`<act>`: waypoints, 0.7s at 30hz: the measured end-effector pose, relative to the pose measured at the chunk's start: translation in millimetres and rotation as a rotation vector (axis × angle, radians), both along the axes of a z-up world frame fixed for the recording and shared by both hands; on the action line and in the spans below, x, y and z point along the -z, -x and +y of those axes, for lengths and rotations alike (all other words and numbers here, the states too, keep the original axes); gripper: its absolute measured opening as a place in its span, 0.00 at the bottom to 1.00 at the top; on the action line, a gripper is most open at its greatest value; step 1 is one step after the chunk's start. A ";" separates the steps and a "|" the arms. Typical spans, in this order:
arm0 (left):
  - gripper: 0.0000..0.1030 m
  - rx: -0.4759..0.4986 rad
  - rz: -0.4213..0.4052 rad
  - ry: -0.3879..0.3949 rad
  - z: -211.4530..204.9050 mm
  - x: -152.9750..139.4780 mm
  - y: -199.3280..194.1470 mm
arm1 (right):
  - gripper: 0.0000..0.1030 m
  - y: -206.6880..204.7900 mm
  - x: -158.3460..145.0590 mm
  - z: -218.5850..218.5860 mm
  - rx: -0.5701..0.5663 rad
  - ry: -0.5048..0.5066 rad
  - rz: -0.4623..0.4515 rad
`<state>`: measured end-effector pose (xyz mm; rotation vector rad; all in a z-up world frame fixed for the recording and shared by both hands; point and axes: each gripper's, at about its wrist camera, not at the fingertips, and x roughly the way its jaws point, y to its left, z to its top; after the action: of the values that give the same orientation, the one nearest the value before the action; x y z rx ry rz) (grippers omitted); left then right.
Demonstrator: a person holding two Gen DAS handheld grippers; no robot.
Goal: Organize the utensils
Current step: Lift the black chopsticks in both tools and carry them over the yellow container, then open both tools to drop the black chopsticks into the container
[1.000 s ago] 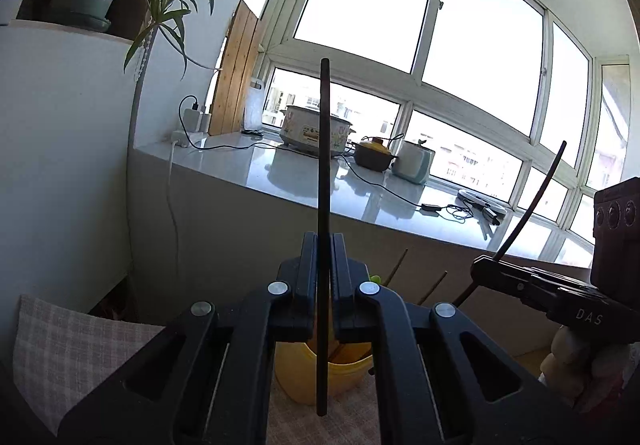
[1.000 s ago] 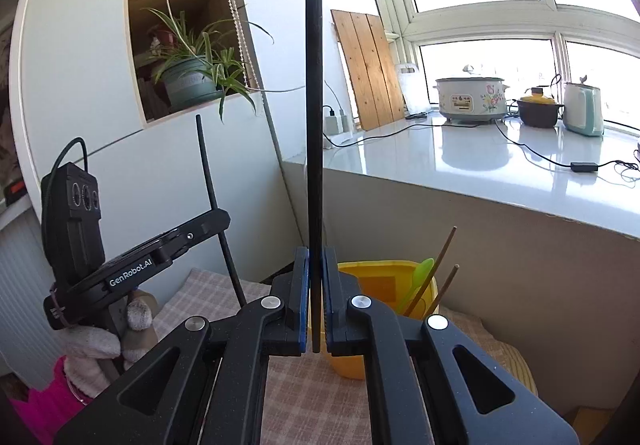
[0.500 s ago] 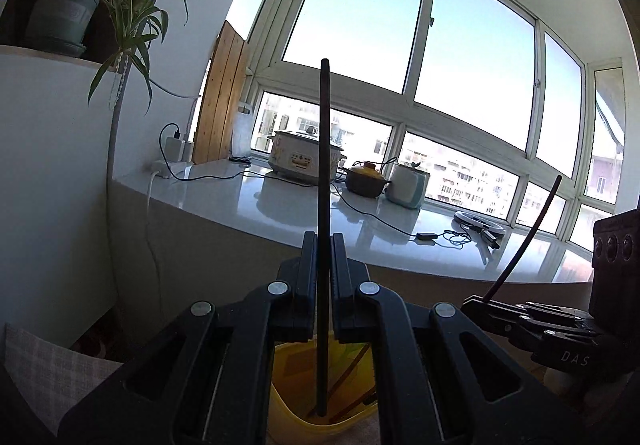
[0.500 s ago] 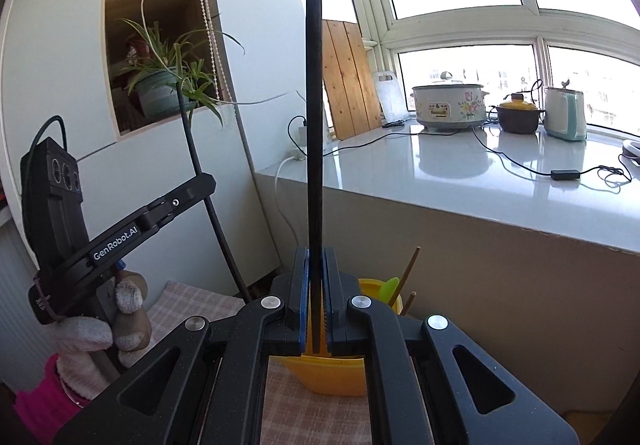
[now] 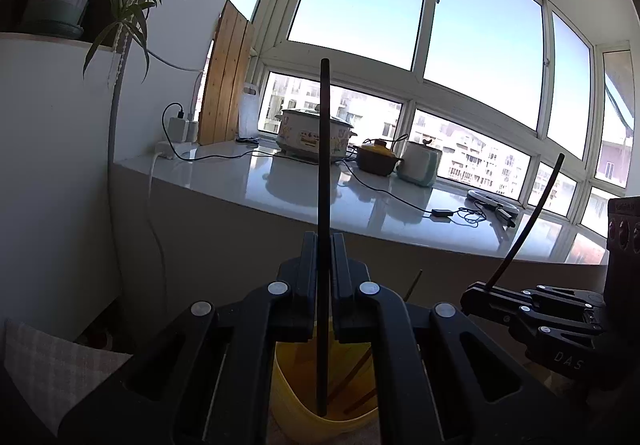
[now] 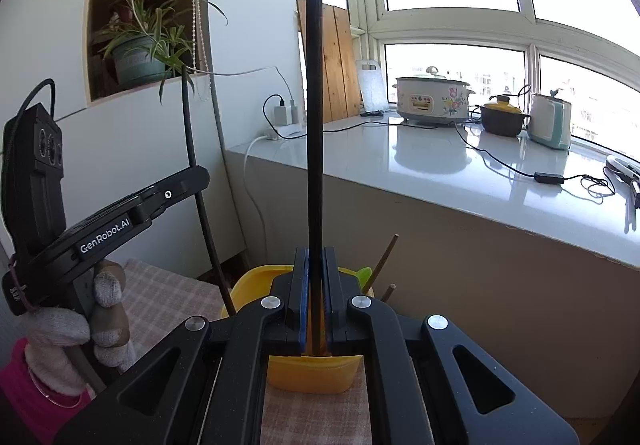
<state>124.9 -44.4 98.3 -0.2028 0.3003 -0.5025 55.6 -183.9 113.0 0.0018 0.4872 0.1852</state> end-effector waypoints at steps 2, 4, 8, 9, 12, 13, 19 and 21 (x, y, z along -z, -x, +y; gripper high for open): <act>0.03 0.000 0.002 -0.011 -2.2 2.8 -0.7 | 0.04 -2.3 2.0 0.7 0.008 0.012 0.003; 0.03 0.000 0.009 -0.017 -3.8 6.0 -2.2 | 0.04 -4.2 4.4 0.6 0.015 0.017 0.010; 0.03 0.002 0.024 -0.025 -7.6 12.6 -5.6 | 0.04 -6.2 9.3 0.6 0.020 0.025 0.023; 0.03 0.002 0.029 -0.031 -9.2 14.5 -6.5 | 0.04 -6.5 9.9 1.7 0.023 0.031 0.024; 0.03 0.010 0.045 -0.043 -13.2 20.2 -8.3 | 0.04 -6.7 12.9 2.3 0.030 0.047 0.026; 0.03 0.012 0.050 -0.048 -14.4 22.1 -8.3 | 0.04 -7.3 14.1 2.0 0.033 0.050 0.029; 0.03 0.028 0.070 -0.076 -19.4 29.2 -5.0 | 0.04 -13.6 24.6 -4.7 0.043 0.038 0.068; 0.03 0.030 0.070 -0.085 -20.5 30.0 -3.1 | 0.04 -14.7 27.1 -6.9 0.047 0.033 0.076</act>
<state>128.0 -64.9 68.3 -0.1334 0.3932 -0.5120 70.3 -190.8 85.9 -0.0122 0.5656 0.1316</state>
